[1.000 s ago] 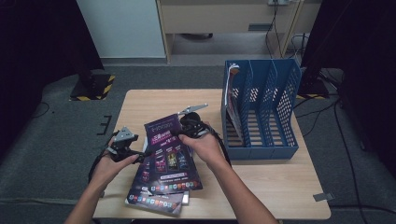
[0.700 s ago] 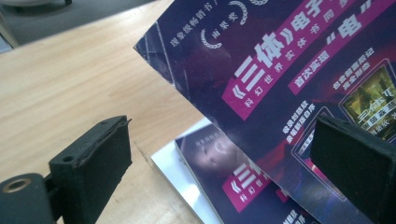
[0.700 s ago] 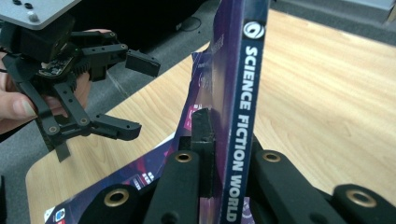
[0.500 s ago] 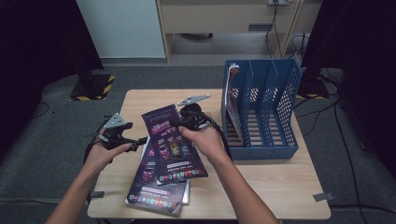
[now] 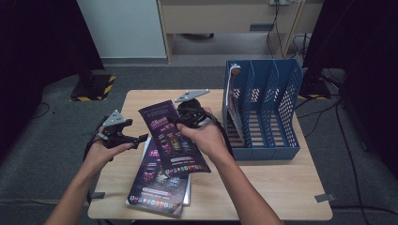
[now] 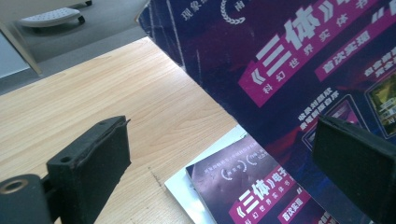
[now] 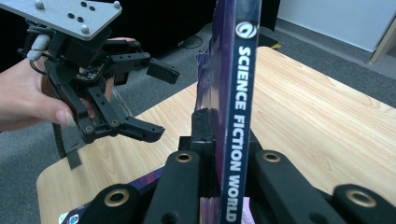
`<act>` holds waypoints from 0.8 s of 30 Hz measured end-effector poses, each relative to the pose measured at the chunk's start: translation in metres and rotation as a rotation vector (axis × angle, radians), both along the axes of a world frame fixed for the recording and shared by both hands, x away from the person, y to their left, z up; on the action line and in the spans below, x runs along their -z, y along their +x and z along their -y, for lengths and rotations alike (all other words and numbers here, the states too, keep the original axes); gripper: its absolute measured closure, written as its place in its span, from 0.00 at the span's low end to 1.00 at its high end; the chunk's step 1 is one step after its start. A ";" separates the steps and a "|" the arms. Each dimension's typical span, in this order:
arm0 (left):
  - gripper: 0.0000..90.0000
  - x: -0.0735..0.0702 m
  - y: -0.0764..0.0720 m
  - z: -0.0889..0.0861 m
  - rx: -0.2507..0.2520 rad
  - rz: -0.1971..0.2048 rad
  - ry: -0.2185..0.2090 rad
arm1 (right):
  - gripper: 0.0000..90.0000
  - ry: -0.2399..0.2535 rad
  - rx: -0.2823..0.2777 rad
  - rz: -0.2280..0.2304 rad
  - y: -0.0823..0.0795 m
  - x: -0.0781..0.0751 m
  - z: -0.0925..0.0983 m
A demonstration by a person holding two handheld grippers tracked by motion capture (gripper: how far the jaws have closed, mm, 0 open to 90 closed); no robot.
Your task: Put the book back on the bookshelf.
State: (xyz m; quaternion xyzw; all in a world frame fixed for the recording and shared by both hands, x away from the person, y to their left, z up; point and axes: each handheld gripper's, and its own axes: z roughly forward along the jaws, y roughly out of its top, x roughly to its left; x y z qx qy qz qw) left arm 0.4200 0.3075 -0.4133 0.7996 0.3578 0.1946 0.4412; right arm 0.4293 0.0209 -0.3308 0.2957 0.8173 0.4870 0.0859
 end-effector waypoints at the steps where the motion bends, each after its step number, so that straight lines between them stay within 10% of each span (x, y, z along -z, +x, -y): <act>1: 0.04 -0.001 0.000 0.000 -0.002 0.001 -0.001 | 0.94 0.001 -0.004 -0.001 0.001 -0.001 0.000; 24: 0.04 -0.032 0.022 0.002 0.065 0.007 -0.008 | 0.94 -0.017 -0.070 0.044 0.004 -0.031 0.005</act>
